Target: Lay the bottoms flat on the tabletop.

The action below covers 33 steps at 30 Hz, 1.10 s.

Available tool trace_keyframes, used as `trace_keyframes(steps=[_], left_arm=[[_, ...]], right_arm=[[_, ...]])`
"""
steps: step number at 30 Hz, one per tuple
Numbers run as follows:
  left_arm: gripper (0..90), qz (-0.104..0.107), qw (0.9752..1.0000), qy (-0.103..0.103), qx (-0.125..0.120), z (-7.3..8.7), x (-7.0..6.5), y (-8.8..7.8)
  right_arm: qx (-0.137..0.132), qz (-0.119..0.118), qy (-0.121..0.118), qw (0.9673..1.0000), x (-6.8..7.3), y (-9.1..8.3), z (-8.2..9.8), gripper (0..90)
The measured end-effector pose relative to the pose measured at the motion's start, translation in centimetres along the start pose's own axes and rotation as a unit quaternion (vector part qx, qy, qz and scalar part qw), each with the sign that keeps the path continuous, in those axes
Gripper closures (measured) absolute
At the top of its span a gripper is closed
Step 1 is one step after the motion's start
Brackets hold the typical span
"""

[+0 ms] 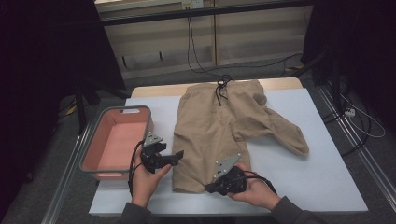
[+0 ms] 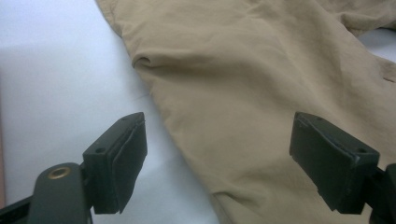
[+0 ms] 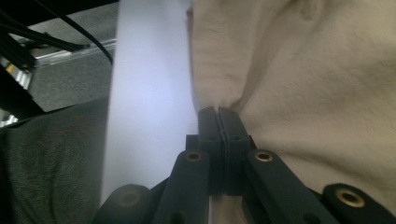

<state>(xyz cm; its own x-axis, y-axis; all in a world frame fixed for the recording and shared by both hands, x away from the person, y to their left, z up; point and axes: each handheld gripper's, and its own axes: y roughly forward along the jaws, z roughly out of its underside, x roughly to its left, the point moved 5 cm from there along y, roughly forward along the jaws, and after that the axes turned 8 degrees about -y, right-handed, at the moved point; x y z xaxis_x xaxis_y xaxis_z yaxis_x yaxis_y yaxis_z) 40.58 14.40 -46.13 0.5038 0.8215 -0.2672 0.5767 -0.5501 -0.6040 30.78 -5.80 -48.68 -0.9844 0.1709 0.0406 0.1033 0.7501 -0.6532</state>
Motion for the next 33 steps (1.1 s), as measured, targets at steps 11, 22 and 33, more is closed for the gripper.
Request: trace_keyframes(steps=[11, 22, 33], left_arm=[[20.9, -0.013, 0.9999, -0.007, 0.004, 0.2, 0.4, 0.1], [43.9, -0.052, 0.998, 0.022, 0.028, 1.3, 1.3, 1.2], [86.1, -0.036, 0.9969, 0.021, 0.067, 1.7, 0.0, 2.0]], right_arm=[[0.004, -0.023, -0.01, 0.9997, 1.2, -0.2, 0.0, 89.8], [0.01, -0.019, -0.023, 0.9995, 1.4, 0.0, 0.2, 89.6], [0.009, -0.016, -0.026, 0.9995, 1.4, 0.0, 0.2, 89.5]])
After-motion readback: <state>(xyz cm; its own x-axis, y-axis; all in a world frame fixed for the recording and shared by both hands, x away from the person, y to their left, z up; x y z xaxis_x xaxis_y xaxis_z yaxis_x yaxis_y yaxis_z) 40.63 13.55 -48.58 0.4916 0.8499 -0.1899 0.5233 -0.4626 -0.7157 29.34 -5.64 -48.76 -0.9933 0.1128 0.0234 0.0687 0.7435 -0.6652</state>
